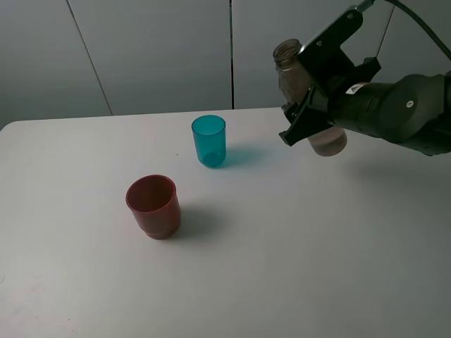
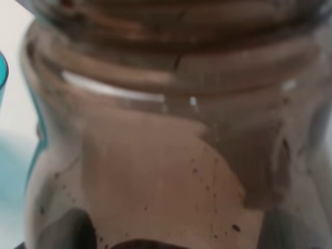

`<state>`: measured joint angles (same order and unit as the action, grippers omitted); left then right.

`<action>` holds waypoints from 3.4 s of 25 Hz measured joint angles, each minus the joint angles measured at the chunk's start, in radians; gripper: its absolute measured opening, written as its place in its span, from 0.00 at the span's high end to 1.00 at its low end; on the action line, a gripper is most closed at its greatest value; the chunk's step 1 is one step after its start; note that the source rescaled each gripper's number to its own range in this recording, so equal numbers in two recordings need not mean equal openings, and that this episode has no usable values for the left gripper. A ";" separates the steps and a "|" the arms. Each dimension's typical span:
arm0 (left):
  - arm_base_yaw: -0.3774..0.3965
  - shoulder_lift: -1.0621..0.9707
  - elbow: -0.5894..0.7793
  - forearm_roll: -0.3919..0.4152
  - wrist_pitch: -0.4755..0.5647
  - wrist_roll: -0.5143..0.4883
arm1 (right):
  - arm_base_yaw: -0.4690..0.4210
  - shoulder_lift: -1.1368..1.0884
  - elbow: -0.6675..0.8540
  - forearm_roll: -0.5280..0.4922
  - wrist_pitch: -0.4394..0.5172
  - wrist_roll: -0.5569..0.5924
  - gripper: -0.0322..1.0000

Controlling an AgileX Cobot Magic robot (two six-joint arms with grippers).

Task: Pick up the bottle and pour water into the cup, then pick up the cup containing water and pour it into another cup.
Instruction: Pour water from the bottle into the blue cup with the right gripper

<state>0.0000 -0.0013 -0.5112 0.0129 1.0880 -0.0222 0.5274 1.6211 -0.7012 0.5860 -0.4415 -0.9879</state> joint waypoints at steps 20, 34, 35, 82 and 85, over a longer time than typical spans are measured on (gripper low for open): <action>0.000 0.000 0.000 0.000 0.000 0.004 | 0.064 0.314 -0.311 0.066 -0.032 -0.553 0.96; 0.000 0.000 0.000 0.000 0.000 0.006 | 0.074 0.490 -0.440 0.083 -0.185 -0.806 0.96; 0.000 0.000 0.000 0.000 0.000 0.006 | 0.074 0.502 -0.445 0.083 -0.189 -0.822 0.96; 0.000 0.000 0.000 0.000 0.000 0.002 | 0.018 0.558 -0.518 -0.127 -0.229 -0.941 0.96; 0.000 0.000 0.000 0.000 0.000 0.002 | 0.018 0.558 -0.518 -0.131 -0.229 -0.968 0.96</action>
<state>0.0000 -0.0013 -0.5112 0.0129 1.0880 -0.0203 0.5453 2.1793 -1.2195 0.4550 -0.6708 -1.9562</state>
